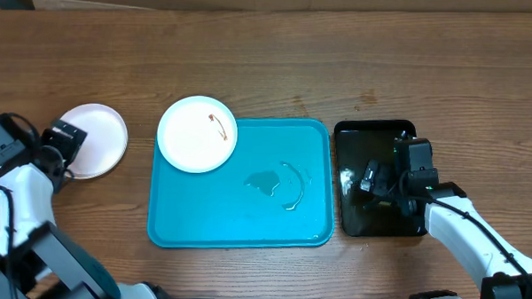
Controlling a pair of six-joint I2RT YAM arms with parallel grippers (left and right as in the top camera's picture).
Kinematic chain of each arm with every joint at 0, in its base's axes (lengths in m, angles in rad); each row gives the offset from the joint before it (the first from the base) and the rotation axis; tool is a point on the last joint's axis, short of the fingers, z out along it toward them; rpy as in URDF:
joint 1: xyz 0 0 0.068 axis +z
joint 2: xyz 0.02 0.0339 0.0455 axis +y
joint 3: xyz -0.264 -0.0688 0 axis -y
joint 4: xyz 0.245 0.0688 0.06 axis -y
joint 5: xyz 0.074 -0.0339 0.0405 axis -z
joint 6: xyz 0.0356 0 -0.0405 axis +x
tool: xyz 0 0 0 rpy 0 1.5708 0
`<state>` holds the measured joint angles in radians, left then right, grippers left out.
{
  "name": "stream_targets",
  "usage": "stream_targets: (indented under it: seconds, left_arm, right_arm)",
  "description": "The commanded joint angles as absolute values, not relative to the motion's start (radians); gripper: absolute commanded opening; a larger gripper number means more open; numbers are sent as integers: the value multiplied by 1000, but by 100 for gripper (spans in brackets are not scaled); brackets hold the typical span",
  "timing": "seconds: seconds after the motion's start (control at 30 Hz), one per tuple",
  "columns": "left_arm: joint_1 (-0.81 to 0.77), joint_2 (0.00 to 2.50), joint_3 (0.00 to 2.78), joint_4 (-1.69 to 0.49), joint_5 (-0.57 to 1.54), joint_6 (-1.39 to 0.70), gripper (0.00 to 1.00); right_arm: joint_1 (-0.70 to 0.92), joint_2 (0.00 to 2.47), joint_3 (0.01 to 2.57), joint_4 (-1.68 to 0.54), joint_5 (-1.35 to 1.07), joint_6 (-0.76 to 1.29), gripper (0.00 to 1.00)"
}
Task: Clean dirty plates on tray and stack at the side
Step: 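Move the left gripper to the rim of the remaining white plate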
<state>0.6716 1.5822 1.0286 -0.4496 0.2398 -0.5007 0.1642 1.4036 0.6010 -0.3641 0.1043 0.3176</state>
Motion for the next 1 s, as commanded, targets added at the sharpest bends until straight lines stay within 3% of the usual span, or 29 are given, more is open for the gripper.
stream_targets:
  seconds: [0.0, 0.17, 0.23, 0.4, 0.83, 0.97]
  left_arm:
    - [581, 1455, 1065, -516, 363, -513, 99]
    - [418, 1404, 1065, -711, 295, -396, 89]
    - [347, 1417, 1058, -756, 208, -371, 78]
    - [214, 1489, 1042, -754, 69, -332, 63]
    - [169, 1713, 1042, -679, 131, -313, 63]
    - [169, 1747, 1042, -664, 210, -275, 56]
  right_arm:
    - [162, 1405, 597, -360, 112, 314, 100]
    - [162, 1405, 597, -360, 112, 314, 100]
    - [162, 1405, 597, -360, 112, 314, 100]
    - [162, 1405, 597, -360, 112, 314, 100]
    - [162, 1405, 597, -361, 112, 314, 100]
    - [162, 1405, 597, -360, 112, 314, 100]
